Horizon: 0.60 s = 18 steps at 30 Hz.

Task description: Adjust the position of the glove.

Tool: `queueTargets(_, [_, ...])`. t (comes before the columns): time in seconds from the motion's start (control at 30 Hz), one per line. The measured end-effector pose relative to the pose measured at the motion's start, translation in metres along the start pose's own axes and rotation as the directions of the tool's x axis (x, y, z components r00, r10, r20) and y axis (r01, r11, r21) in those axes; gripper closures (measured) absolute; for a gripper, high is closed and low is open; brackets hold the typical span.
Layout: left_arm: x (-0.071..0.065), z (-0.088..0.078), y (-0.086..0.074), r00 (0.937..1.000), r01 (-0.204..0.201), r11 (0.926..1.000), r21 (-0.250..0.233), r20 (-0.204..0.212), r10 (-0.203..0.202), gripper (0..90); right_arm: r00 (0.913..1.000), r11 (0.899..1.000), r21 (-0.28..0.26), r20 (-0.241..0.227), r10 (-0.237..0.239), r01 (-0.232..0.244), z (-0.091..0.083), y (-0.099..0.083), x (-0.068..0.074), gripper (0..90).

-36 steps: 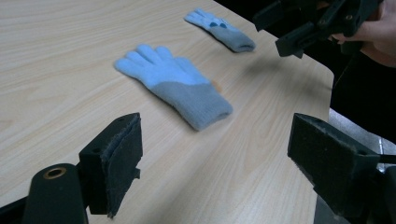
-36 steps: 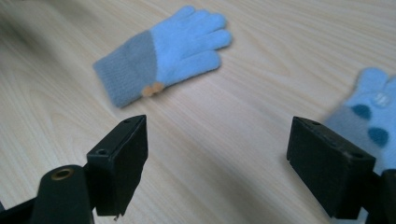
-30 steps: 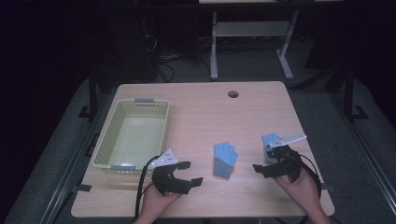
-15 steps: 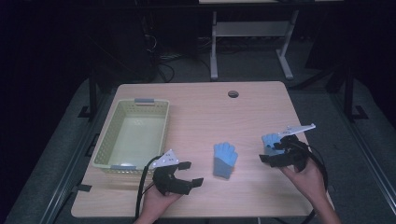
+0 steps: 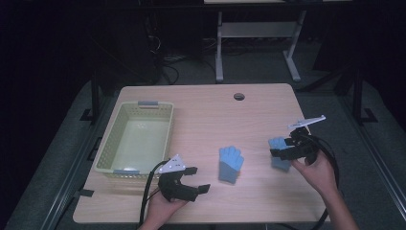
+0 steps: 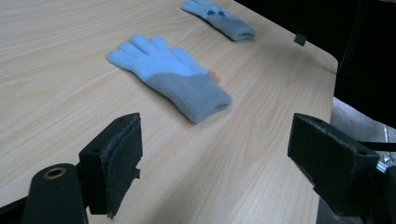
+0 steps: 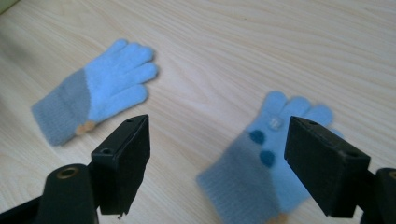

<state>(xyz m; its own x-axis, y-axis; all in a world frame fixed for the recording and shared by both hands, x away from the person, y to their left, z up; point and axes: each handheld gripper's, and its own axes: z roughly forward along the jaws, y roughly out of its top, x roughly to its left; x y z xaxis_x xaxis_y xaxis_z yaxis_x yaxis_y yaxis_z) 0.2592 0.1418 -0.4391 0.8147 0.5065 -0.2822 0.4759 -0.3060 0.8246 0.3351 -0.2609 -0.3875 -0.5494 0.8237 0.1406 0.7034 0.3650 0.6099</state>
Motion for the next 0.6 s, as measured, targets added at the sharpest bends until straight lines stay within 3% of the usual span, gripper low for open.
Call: queueTargets(0.6, [0.004,0.000,-0.001,0.9998,0.021,0.9998,0.001,-0.002,-0.021,17.6,0.9962,0.992,0.107,0.054,0.068,-0.073,0.021,-0.004,-0.031,33.4])
